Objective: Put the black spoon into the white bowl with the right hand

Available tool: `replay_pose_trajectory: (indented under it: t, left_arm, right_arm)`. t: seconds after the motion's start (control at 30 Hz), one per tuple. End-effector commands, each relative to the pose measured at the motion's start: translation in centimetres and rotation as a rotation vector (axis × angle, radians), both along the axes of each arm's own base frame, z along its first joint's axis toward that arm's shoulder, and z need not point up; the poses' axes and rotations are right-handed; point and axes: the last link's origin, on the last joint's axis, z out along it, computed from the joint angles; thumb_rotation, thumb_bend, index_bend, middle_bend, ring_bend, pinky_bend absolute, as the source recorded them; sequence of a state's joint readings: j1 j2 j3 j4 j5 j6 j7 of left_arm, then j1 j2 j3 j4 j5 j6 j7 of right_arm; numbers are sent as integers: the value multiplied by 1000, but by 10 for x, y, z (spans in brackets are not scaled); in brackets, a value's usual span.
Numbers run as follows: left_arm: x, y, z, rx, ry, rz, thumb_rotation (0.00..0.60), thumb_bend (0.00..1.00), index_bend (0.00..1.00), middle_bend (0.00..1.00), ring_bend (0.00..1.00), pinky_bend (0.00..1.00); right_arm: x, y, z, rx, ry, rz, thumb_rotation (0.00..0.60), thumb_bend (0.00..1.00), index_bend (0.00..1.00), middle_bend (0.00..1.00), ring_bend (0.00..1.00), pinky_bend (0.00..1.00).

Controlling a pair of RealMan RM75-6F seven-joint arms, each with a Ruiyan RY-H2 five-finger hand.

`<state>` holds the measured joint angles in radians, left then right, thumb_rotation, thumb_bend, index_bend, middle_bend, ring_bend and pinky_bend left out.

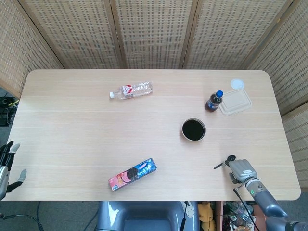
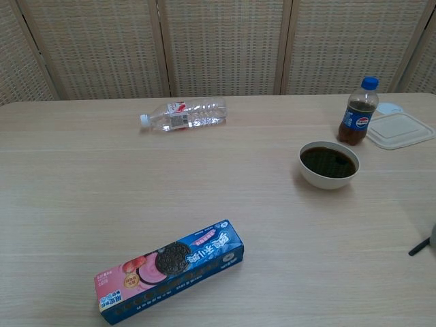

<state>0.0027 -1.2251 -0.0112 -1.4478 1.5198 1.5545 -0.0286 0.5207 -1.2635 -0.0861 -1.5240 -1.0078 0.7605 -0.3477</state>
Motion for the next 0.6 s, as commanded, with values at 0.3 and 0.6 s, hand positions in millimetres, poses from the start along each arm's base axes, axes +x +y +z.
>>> replay_pose_trajectory:
  t: [0.3,0.6]
  left_arm:
    - [-4,-2,0,2,-2,12,600,403,0,0,0,0]
    - [-7,-3,0,3,-5,20,600,403,0,0,0,0]
  right_arm:
    - [6,-9,-3,1,-3,21,600,762,291,969,982,972]
    - [12,-17,-5,-2,-3,35,600,762,291,969,982,972]
